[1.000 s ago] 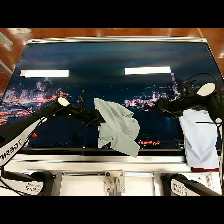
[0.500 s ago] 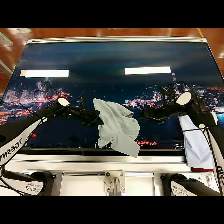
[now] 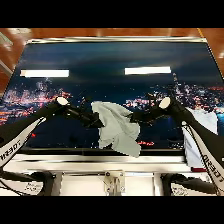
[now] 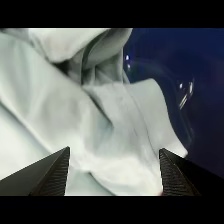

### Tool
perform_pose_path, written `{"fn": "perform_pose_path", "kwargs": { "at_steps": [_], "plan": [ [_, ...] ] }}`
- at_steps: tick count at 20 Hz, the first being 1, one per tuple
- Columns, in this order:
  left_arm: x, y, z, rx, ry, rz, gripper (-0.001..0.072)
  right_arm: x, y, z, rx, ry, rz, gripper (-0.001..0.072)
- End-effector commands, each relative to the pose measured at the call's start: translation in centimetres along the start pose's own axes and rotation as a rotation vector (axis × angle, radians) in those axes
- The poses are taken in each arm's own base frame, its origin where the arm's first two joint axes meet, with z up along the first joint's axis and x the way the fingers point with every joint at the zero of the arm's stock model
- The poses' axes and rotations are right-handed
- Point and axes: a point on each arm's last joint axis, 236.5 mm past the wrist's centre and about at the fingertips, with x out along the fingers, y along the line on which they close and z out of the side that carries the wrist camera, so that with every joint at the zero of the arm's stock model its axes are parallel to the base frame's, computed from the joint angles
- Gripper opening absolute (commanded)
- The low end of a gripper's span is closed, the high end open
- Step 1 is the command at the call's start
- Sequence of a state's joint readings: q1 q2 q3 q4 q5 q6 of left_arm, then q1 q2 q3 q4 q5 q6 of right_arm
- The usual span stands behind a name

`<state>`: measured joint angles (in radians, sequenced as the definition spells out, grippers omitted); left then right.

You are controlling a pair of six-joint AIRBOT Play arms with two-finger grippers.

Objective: Fold the shirts.

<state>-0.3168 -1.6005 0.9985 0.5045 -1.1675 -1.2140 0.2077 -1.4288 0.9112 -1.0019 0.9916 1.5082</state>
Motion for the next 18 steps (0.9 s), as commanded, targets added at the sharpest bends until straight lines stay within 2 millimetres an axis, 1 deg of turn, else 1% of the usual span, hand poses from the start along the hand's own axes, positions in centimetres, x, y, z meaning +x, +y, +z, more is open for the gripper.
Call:
{"fn": "perform_pose_path", "kwargs": {
  "at_steps": [1, 2, 3, 4, 5, 7, 8, 9, 10, 11, 12, 13, 15, 16, 17, 18],
  "plan": [
    [-0.7, -0.9, -0.1, 0.049, -0.007, -0.011, 0.0034, 1.2, 0.2, 0.8, 0.069, -0.029, -0.002, 0.0673],
    [-1.2, -1.2, 0.1, 0.053, -0.021, -0.015, 0.0034, 1.2, 0.2, 1.0, 0.083, -0.037, -0.002, 0.0578],
    [-1.6, -1.4, 0.4, 0.058, -0.034, -0.018, 0.0034, 1.3, 0.2, 1.0, 0.087, -0.037, -0.002, 0.0339],
    [-2.1, -1.6, 0.9, 0.063, -0.049, -0.021, 0.0033, 1.3, 0.2, 1.0, 0.09, -0.037, -0.001, 0.0178],
    [-2.6, -1.9, 1.3, 0.069, -0.06, -0.024, 0.0034, 1.4, 0.3, 1.0, 0.094, -0.037, 0.006, 0.0077],
    [-3.4, -2.5, 2.3, 0.088, -0.083, -0.03, 0.0034, 1.3, 0.7, 1.1, 0.06, -0.036, 0.021, 0.0071],
    [-3.8, -3.2, 2.5, 0.101, -0.086, -0.039, 0.0033, 1.0, 1.0, 0.9, 0.019, -0.022, 0.023, 0.0071],
    [-4.3, -3.9, 2.8, 0.121, -0.084, -0.048, 0.0033, 0.4, 1.5, 0.9, -0.023, -0.013, 0.027, 0.0071],
    [-5.1, -4.9, 3.2, 0.15, -0.092, -0.056, 0.0032, -0.6, 1.9, 1.4, -0.066, -0.026, 0.018, 0.007],
    [-6.2, -6.1, 3.9, 0.186, -0.12, -0.059, 0.0032, -1.9, 2.3, 2.3, -0.105, -0.059, 0.002, 0.007],
    [-7.6, -7.5, 4.7, 0.227, -0.159, -0.062, 0.0031, -3.9, 2.8, 3.6, -0.159, -0.11, -0.023, 0.007],
    [-9.4, -9.2, 5.5, 0.273, -0.208, -0.065, 0.0031, -6.2, 3.4, 4.9, -0.213, -0.174, -0.052, 0.007],
    [-14.6, -13.1, 6.7, 0.353, -0.334, -0.05, 0.0031, -13.0, 5.7, 7.8, -0.324, -0.357, -0.102, 0.0069],
    [-17.9, -15.7, 6.9, 0.422, -0.415, -0.035, 0.0031, -17.5, 7.4, 9.0, -0.384, -0.477, -0.119, 0.0069],
    [-21.2, -18.5, 6.6, 0.501, -0.497, -0.028, 0.0032, -22.1, 9.0, 9.7, -0.433, -0.601, -0.136, 0.0069],
    [-25.1, -21.8, 5.7, 0.588, -0.595, -0.021, 0.0032, -27.6, 10.8, 9.9, -0.479, -0.749, -0.153, 0.0069]
  ]
}}
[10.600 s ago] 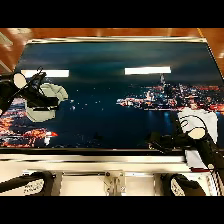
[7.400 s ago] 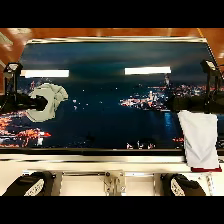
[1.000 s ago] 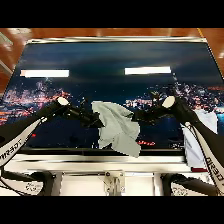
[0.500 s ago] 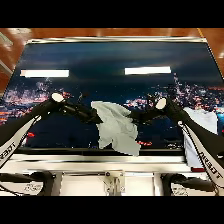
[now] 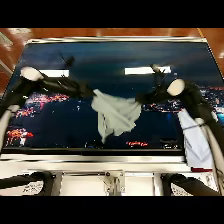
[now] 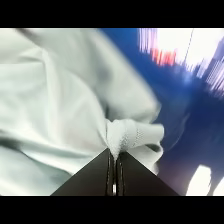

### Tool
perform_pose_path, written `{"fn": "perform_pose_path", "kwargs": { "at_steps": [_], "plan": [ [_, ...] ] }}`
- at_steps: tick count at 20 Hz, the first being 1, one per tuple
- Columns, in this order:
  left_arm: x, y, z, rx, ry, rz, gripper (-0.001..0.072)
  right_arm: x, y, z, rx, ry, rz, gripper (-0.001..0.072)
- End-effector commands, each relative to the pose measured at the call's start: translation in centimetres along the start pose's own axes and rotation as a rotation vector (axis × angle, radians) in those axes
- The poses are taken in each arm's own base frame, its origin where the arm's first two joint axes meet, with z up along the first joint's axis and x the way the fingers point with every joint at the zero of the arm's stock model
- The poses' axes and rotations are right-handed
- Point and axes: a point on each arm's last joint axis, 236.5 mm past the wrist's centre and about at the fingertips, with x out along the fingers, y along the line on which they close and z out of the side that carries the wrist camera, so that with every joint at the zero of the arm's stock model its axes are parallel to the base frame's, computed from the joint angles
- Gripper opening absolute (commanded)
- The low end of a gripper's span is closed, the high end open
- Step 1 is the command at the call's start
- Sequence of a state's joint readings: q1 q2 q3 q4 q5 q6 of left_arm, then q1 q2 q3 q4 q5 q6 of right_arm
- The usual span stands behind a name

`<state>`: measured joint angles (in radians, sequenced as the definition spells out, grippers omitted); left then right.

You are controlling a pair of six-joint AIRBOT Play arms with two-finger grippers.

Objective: Fold the shirts.

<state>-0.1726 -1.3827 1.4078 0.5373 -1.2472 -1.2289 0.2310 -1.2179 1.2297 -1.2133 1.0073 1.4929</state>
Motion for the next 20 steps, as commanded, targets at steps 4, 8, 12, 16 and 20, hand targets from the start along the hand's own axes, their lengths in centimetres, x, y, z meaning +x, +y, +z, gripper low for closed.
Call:
{"fn": "perform_pose_path", "kwargs": {
  "at_steps": [4, 8, 12, 16, 20],
  "plan": [
    [-20.5, -15.9, 8.3, 0.387, -0.539, 0.183, 0.0032, -27.8, 4.0, 12.5, -0.181, -0.776, -0.167, 0.0069],
    [-27.2, -18.9, 6.9, 0.449, -0.699, 0.357, 0.0032, -35.5, 6.2, 10.8, -0.209, -0.939, -0.149, 0.0069],
    [-28.9, -21.6, 5.1, 0.483, -0.75, 0.362, 0.0032, -39.2, 7.3, 9.4, -0.218, -1.018, -0.126, 0.0069],
    [-28.4, -21.8, 3.5, 0.49, -0.701, 0.369, 0.0033, -39.0, 8.2, 8.3, -0.199, -0.988, -0.074, 0.0069],
    [-25.0, -17.6, 0.2, 0.405, -0.464, 0.394, 0.0033, -31.4, 6.3, 4.6, -0.069, -0.637, -0.064, 0.0069]
  ]
}}
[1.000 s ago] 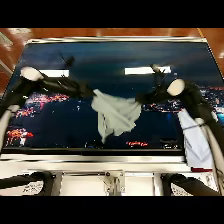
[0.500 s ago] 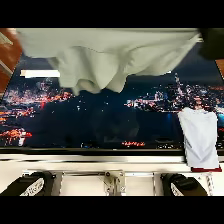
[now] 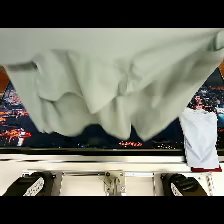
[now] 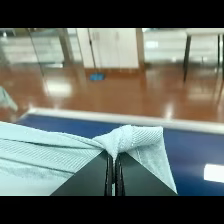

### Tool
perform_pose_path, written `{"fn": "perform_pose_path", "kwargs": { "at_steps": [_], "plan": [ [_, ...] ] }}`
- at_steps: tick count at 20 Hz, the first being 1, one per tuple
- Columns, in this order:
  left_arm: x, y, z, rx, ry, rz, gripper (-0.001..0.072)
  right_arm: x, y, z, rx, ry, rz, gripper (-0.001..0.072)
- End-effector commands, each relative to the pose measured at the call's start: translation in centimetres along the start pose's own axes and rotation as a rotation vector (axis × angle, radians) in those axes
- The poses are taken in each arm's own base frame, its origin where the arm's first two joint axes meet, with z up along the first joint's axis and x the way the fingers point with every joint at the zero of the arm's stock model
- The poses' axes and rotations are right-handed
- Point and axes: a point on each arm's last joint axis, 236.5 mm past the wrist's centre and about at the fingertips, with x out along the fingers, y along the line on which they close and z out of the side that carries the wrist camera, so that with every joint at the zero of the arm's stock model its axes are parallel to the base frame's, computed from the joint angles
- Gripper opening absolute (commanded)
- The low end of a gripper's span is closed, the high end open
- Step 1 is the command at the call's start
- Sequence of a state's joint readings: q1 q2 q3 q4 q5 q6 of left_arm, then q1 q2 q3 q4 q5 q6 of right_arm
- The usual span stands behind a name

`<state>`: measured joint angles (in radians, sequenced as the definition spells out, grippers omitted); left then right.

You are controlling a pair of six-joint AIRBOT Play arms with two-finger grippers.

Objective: Fold the shirts.

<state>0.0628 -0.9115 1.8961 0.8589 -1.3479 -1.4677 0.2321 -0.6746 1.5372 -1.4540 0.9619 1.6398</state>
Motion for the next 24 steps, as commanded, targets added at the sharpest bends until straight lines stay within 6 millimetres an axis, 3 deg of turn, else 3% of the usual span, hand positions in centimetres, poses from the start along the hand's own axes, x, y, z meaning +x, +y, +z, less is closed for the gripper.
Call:
{"fn": "perform_pose_path", "kwargs": {
  "at_steps": [1, 4, 6, 8, 9, 11, 13, 15, 18, 21, 23, 24],
  "plan": [
    [0.9, 1.2, -5.6, -0.031, 0.215, 0.002, 0.0033, 1.2, 0.0, -9.7, 0.116, 0.41, -0.007, 0.0069],
    [3.2, 7.3, -12.1, -0.077, 0.404, 0.131, 0.0033, 2.7, -0.4, -21.3, 0.175, 0.873, -0.027, 0.007],
    [5.1, 12.3, -17.3, -0.12, 0.524, 0.229, 0.0033, 5.6, -2.1, -26.0, 0.159, 0.97, -0.067, 0.0069],
    [8.6, 15.7, -20.9, -0.185, 0.537, 0.254, 0.0033, 10.5, -5.1, -29.5, 0.121, 0.958, -0.147, 0.0069],
    [10.5, 17.0, -21.6, -0.225, 0.506, 0.253, 0.0033, 13.2, -6.2, -30.5, 0.104, 0.924, -0.172, 0.007],
    [15.0, 19.1, -21.3, -0.327, 0.398, 0.231, 0.0033, 19.2, -7.5, -31.6, 0.119, 0.796, -0.186, 0.007],
    [19.4, 21.0, -20.5, -0.456, 0.275, 0.204, 0.0033, 23.7, -7.9, -32.6, 0.232, 0.686, -0.205, 0.007],
    [23.1, 22.0, -22.3, -0.568, 0.256, 0.183, 0.0033, 26.4, -7.6, -34.5, 0.382, 0.645, -0.216, 0.007],
    [26.9, 21.4, -30.1, -0.641, 0.441, 0.154, 0.0034, 27.7, -7.1, -39.1, 0.494, 0.718, -0.222, 0.007],
    [27.7, 18.5, -38.0, -0.71, 0.696, 0.079, 0.0034, 27.6, -7.0, -43.0, 0.531, 0.81, -0.241, 0.0075],
    [27.0, 17.3, -40.9, -0.753, 0.815, 0.041, 0.0039, 27.5, -6.6, -43.8, 0.565, 0.834, -0.239, 0.0081],
    [26.7, 17.3, -41.3, -0.78, 0.834, 0.043, 0.0114, 27.5, -6.5, -43.5, 0.57, 0.826, -0.235, 0.0184]
  ]
}}
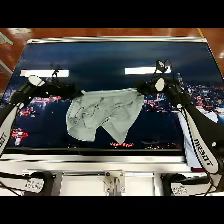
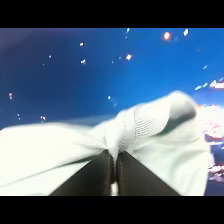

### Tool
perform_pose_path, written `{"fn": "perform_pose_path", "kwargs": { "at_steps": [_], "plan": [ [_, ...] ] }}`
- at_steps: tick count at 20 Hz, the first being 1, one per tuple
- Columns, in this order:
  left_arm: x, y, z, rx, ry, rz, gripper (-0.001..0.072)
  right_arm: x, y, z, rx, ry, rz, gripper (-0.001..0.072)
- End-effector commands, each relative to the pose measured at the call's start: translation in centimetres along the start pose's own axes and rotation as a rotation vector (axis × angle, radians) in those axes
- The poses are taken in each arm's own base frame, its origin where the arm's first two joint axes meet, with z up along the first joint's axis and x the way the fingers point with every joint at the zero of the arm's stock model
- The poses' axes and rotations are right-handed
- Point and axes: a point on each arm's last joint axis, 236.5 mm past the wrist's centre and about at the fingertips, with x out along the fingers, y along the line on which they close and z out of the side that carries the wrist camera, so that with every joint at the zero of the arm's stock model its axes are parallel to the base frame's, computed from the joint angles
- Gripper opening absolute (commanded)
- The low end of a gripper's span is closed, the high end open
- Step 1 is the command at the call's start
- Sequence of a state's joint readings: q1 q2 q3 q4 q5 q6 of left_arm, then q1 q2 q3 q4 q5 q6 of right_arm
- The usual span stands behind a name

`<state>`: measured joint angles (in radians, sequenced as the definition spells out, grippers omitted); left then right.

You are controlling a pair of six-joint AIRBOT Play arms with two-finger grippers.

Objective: Fold the shirts.

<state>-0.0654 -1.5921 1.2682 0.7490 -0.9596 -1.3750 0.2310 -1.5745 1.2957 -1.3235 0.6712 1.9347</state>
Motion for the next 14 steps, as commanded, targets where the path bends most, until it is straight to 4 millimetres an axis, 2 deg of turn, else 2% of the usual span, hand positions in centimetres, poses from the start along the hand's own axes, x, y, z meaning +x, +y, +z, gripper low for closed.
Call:
{"fn": "perform_pose_path", "kwargs": {
  "at_steps": [1, 2, 3, 6, 8, 9, 10, 12, 13, 14],
  "plan": [
    [1.9, 1.1, -3.4, -0.096, 0.162, -0.024, 0.0272, 0.6, 0.5, -0.3, 0.057, 0.012, 0.029, 0.0398],
    [0.9, 1.1, -2.8, -0.097, 0.158, -0.032, 0.0505, -0.2, 0.6, 0.6, 0.056, -0.015, 0.037, 0.0569],
    [-0.4, 1.0, -2.0, -0.115, 0.158, -0.042, 0.072, -1.3, 0.5, 1.7, 0.059, -0.046, 0.042, 0.0597],
    [-7.0, 1.3, -0.4, -0.159, 0.221, -0.09, 0.072, -6.5, -1.2, 4.8, 0.017, -0.118, 0.029, 0.0597],
    [-11.6, 1.8, -0.6, -0.168, 0.246, -0.103, 0.0699, -10.1, -4.3, 4.9, -0.092, -0.094, -0.059, 0.0597],
    [-13.4, 2.4, -1.1, -0.162, 0.24, -0.069, 0.0571, -11.6, -6.5, 4.1, -0.145, -0.047, -0.131, 0.0596],
    [-14.6, 3.4, -2.1, -0.149, 0.243, -0.003, 0.0483, -12.9, -9.2, 2.5, -0.177, 0.037, -0.225, 0.0596],
    [-15.8, 5.5, -5.5, -0.136, 0.267, 0.144, 0.0484, -15.0, -14.3, -0.9, -0.221, 0.22, -0.404, 0.0596],
    [-15.6, 6.2, -7.8, -0.149, 0.288, 0.184, 0.0536, -15.6, -16.0, -2.4, -0.251, 0.293, -0.454, 0.0597],
    [-14.9, 6.5, -10.1, -0.179, 0.314, 0.196, 0.0684, -15.6, -16.8, -3.6, -0.268, 0.342, -0.475, 0.0597]
  ]
}}
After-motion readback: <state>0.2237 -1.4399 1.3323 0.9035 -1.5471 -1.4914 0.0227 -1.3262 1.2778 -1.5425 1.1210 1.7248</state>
